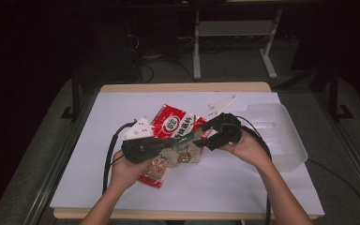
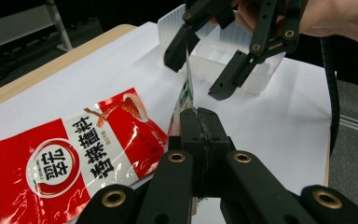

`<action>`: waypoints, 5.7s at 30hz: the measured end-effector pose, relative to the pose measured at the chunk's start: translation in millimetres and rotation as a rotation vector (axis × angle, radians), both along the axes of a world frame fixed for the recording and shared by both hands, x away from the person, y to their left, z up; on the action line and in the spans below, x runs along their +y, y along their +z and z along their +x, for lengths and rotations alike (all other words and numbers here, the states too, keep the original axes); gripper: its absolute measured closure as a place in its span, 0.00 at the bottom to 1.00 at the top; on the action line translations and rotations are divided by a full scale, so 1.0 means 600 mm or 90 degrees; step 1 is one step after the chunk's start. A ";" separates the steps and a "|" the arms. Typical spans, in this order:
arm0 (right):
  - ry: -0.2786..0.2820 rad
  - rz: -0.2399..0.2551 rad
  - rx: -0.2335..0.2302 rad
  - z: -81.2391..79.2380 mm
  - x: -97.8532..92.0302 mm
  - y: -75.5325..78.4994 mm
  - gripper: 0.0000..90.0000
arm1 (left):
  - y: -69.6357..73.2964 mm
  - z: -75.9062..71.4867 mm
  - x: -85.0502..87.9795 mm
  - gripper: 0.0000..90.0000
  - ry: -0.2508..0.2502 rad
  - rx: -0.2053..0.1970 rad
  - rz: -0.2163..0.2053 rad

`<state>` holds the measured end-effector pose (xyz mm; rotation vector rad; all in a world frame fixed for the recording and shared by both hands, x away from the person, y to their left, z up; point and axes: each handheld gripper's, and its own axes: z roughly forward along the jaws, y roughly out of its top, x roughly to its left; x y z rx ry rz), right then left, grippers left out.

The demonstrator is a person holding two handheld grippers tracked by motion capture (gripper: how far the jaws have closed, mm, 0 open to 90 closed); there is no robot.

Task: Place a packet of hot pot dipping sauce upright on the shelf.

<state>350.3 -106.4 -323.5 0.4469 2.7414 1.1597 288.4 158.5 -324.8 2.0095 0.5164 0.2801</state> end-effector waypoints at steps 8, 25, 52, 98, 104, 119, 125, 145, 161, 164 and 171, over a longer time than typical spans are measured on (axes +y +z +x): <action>0.058 -0.050 -0.010 0.001 0.029 -0.012 0.68 | -0.002 0.006 0.003 1.00 -0.002 0.004 0.002; 0.083 -0.045 -0.003 0.004 0.008 -0.015 1.00 | -0.002 0.014 0.032 0.76 0.034 0.005 0.000; 0.064 -0.057 0.016 0.026 -0.085 0.067 1.00 | -0.074 0.003 0.106 0.54 0.079 0.036 0.006; -0.111 -0.050 0.041 0.150 -0.300 0.144 1.00 | -0.127 0.005 0.158 0.45 0.126 0.070 0.013; -0.136 -0.069 0.050 0.172 -0.320 0.131 1.00 | -0.125 0.009 0.161 0.46 0.126 0.076 0.016; -0.164 -0.109 0.062 0.208 -0.342 0.080 1.00 | -0.130 0.005 0.164 0.45 0.134 0.086 0.012; -0.186 -0.108 0.070 0.208 -0.351 0.055 1.00 | -0.142 0.004 0.166 0.45 0.133 0.098 0.012; -0.285 -0.067 0.060 0.186 -0.403 0.046 0.77 | -0.146 0.006 0.152 0.42 0.120 0.106 0.017; -0.268 -0.048 0.042 0.162 -0.381 0.072 0.69 | -0.147 0.006 0.151 0.41 0.116 0.110 0.020; -0.259 -0.042 0.034 0.157 -0.374 0.078 0.68 | -0.147 0.006 0.151 0.40 0.114 0.109 0.021; -0.243 -0.042 0.036 0.141 -0.352 0.089 0.67 | -0.150 0.008 0.150 0.40 0.105 0.110 0.025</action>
